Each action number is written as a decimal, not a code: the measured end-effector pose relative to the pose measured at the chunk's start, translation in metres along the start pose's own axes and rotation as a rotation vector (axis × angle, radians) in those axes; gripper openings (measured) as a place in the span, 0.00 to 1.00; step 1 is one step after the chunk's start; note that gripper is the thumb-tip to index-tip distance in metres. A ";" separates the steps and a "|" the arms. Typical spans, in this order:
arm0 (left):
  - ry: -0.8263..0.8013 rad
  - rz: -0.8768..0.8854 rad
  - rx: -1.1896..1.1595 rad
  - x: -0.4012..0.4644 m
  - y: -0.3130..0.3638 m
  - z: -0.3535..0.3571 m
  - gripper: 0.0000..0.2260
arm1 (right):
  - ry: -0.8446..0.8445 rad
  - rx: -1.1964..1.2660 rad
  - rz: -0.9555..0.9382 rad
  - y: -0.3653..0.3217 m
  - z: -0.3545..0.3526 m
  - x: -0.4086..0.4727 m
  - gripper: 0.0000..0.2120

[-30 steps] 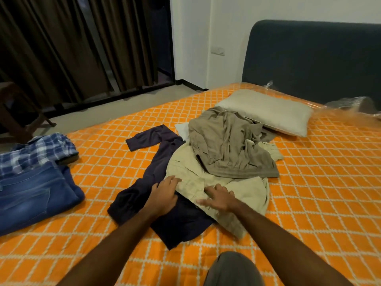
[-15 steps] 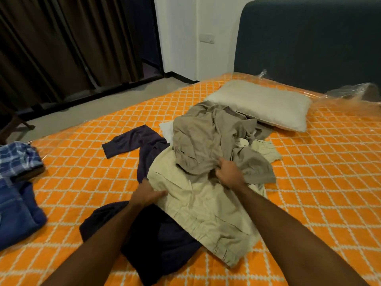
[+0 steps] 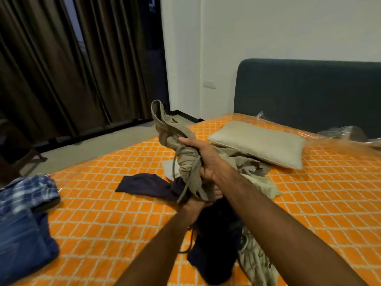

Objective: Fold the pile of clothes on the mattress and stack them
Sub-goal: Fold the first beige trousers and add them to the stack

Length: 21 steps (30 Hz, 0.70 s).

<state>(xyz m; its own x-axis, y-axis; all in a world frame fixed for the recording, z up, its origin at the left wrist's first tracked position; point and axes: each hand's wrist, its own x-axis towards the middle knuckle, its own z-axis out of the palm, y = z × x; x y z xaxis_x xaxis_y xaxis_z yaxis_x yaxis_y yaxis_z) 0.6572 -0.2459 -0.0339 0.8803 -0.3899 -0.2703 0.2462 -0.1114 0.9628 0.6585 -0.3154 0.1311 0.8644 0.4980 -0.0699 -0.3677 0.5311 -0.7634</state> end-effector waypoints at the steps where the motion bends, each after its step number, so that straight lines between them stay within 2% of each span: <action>1: 0.088 0.035 -0.062 -0.011 0.000 -0.023 0.11 | -0.004 -0.053 0.016 0.001 0.008 -0.005 0.12; 3: 0.325 0.125 -0.044 -0.055 0.011 -0.076 0.04 | 0.071 -0.218 0.003 0.007 0.025 -0.013 0.06; 4: 0.449 0.135 -0.041 -0.073 0.012 -0.103 0.05 | 0.105 -0.282 -0.006 0.009 0.033 -0.017 0.07; 6: 0.684 0.244 -0.048 -0.116 0.025 -0.154 0.17 | 0.113 -0.368 0.038 0.016 0.054 -0.024 0.10; 8: 0.772 0.465 0.152 -0.144 0.057 -0.186 0.34 | 0.052 -0.436 0.106 0.017 0.073 -0.027 0.11; 10: 0.716 0.707 0.555 -0.167 0.096 -0.212 0.42 | -0.040 -0.524 0.192 0.016 0.108 -0.032 0.12; 11: 0.611 0.767 0.713 -0.181 0.121 -0.219 0.40 | -0.084 -0.576 0.227 0.014 0.129 -0.037 0.11; 13: 0.383 0.749 0.800 -0.201 0.156 -0.223 0.24 | -0.139 -0.627 0.248 0.006 0.160 -0.041 0.11; 14: 0.289 0.723 0.772 -0.218 0.169 -0.215 0.15 | -0.158 -0.635 0.222 0.000 0.176 -0.044 0.11; 15: 0.210 0.679 0.624 -0.230 0.178 -0.213 0.10 | -0.176 -0.620 0.175 -0.006 0.188 -0.044 0.11; 18: 0.151 0.546 -0.001 -0.262 0.203 -0.221 0.17 | -0.118 -0.607 0.073 -0.018 0.226 -0.040 0.14; 19: 0.172 0.562 -0.025 -0.270 0.210 -0.226 0.18 | -0.086 -0.638 0.065 -0.020 0.236 -0.035 0.18; 21: 0.257 0.578 0.176 -0.290 0.224 -0.227 0.19 | -0.056 -0.710 0.045 -0.018 0.258 -0.028 0.24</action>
<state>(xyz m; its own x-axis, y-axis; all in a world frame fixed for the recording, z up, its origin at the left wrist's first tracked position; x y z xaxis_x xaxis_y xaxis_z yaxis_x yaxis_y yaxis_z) 0.5490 0.0499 0.2602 0.9252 -0.2031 0.3206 -0.3463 -0.1063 0.9321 0.5520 -0.1616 0.3125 0.8277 0.5535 -0.0923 -0.0736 -0.0559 -0.9957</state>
